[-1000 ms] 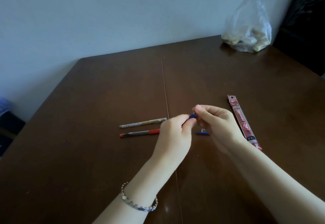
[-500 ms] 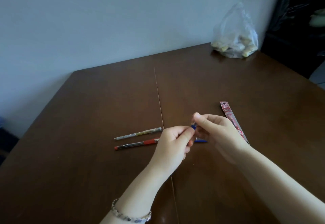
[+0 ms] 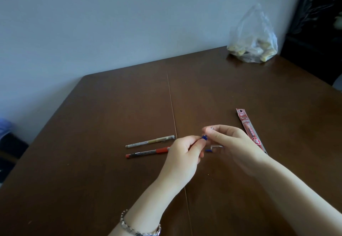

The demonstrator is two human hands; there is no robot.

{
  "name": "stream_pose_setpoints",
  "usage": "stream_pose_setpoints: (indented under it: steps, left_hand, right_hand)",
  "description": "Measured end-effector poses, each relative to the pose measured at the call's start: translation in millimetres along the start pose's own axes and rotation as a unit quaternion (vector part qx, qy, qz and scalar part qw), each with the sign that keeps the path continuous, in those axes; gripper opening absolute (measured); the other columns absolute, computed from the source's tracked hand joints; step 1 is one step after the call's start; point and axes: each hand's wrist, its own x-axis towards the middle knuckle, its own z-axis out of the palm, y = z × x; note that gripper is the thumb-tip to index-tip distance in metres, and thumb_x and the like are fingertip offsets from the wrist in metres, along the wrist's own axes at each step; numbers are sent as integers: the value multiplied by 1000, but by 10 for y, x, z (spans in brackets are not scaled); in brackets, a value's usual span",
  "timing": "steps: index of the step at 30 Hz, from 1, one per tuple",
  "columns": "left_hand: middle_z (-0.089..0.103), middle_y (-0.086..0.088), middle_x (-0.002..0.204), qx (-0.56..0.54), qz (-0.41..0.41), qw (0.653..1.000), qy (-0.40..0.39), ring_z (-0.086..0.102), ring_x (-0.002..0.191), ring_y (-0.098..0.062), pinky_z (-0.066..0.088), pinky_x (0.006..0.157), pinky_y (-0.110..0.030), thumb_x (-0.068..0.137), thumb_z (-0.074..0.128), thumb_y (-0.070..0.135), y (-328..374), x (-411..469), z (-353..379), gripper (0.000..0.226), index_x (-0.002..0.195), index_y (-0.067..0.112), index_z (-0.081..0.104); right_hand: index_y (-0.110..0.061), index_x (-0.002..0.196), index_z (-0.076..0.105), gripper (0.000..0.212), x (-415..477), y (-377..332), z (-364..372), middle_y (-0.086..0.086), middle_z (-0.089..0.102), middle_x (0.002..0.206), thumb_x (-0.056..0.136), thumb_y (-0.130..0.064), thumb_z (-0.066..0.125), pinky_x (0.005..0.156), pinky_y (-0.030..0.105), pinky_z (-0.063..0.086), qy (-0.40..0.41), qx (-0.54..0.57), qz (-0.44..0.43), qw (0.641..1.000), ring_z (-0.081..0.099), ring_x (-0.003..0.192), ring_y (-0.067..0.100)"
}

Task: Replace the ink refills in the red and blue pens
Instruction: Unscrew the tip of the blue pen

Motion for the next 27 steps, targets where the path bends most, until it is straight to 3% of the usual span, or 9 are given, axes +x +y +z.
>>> stream_pose_setpoints:
  steps: [1, 4, 7, 9, 12, 16, 22, 25, 27]
  left_hand:
    - [49, 10, 55, 6, 1, 1000, 0, 50, 45, -2, 31, 40, -5, 92, 45, 25, -6, 5, 0, 24, 92, 13, 66]
    - [51, 10, 58, 21, 1, 1000, 1, 52, 51, -7, 35, 45, -8, 92, 45, 25, -24, 21, 10, 21, 88, 18, 64]
    - [57, 11, 66, 33, -3, 999, 14, 59, 67, -12, 48, 59, -14, 91, 47, 26, -39, 32, 21, 14, 87, 26, 61]
    - [58, 10, 70, 39, 2, 999, 14, 61, 72, -13, 50, 66, -17, 91, 47, 26, -49, 27, 21, 16, 93, 24, 63]
    - [59, 9, 76, 40, 2, 999, 11, 61, 80, -14, 53, 77, -24, 91, 47, 26, -66, 1, 26, 20, 104, 22, 62]
    - [55, 14, 68, 67, 19, 998, 12, 59, 70, -10, 45, 63, -12, 92, 45, 27, -90, -26, 32, 20, 100, 22, 63]
    - [53, 13, 58, 76, 30, 997, 6, 53, 54, -3, 34, 51, -10, 92, 45, 28, -137, -60, -13, 21, 82, 24, 62]
    - [51, 14, 55, 75, 21, 997, 3, 51, 51, -5, 36, 51, -10, 92, 44, 29, -179, -87, -58, 23, 72, 31, 56]
    - [52, 15, 60, 70, 4, 998, -1, 52, 53, -5, 40, 55, -13, 92, 45, 30, -224, -108, -103, 18, 82, 29, 60]
  right_hand:
    - [-13, 76, 70, 28, 0, -2, -5, 6, 70, 72, 65, -40, 67, 67, 27, 52, 1, -6, 0, 1000, 63, 72, 19]
    - [-11, 89, 69, 14, 12, -27, -23, 9, 69, 77, 82, -20, 60, 77, 38, 52, -13, 17, 5, 1000, 64, 77, 24]
    - [-9, 87, 67, 34, 17, -49, -23, 4, 70, 73, 69, -38, 65, 65, 24, 52, -9, -32, 12, 999, 64, 70, 15]
    - [-7, 82, 67, 27, 18, -48, -28, 5, 70, 71, 75, -33, 64, 60, 19, 52, -6, -50, 14, 999, 63, 68, 14]
    - [-13, 89, 69, 13, 7, -45, -51, 8, 71, 80, 83, -21, 61, 71, 31, 53, -13, -49, 16, 999, 66, 74, 17]
    - [-18, 73, 71, 28, 11, -24, -47, 2, 72, 68, 66, -45, 66, 57, 17, 49, 7, -91, 30, 995, 64, 63, 10]
    - [-16, 71, 74, 36, 3, 12, -49, 2, 66, 62, 52, -47, 73, 76, 37, 47, -5, -49, 38, 998, 57, 72, 23]
    - [-17, 72, 75, 11, -17, 5, -61, -3, 67, 59, 68, -27, 72, 70, 29, 50, 10, -31, 41, 999, 59, 60, 12]
    - [-20, 71, 75, 5, -28, -19, -133, -6, 68, 58, 70, -17, 71, 58, 15, 50, 61, -19, 15, 998, 58, 54, 3]
